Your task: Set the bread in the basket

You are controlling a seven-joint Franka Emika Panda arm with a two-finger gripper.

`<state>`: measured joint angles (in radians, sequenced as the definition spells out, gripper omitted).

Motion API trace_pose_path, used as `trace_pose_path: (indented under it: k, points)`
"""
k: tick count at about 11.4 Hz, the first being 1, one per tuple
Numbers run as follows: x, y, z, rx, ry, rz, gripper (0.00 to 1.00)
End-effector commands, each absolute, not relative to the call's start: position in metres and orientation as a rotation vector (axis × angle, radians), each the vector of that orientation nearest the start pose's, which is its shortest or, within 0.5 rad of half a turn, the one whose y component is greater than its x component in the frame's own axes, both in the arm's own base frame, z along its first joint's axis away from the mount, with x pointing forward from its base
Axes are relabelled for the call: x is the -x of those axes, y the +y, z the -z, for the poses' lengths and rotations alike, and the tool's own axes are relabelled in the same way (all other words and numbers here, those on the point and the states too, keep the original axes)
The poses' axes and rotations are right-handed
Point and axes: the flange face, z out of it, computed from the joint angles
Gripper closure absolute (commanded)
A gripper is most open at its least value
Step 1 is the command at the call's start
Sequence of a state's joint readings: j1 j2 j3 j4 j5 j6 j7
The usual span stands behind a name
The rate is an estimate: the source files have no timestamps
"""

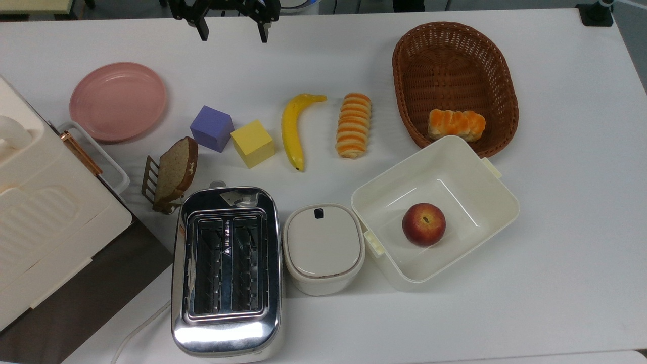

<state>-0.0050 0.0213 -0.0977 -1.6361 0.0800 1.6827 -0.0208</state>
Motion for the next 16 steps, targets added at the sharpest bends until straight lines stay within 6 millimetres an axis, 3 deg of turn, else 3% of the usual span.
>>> trace_pose_path:
  k: [1, 3, 5, 8, 11, 14, 16]
  points:
    - [-0.563, -0.045, -0.591, 3.047, 0.107, 0.019, 0.0]
    - [-0.565, -0.037, -0.577, 3.047, 0.088, -0.017, 0.0]
    - [-0.57, 0.008, -0.536, 3.049, -0.022, -0.091, 0.0]
    - [-0.566, 0.059, -0.489, 3.056, 0.092, -0.023, 0.0]
    - [-0.563, 0.081, -0.466, 3.078, 0.059, -0.038, 0.0]
    - [-0.567, 0.087, -0.442, 3.102, 0.136, 0.016, 0.0]
    - [-0.578, 0.102, -0.424, 3.123, 0.21, 0.087, 0.0]
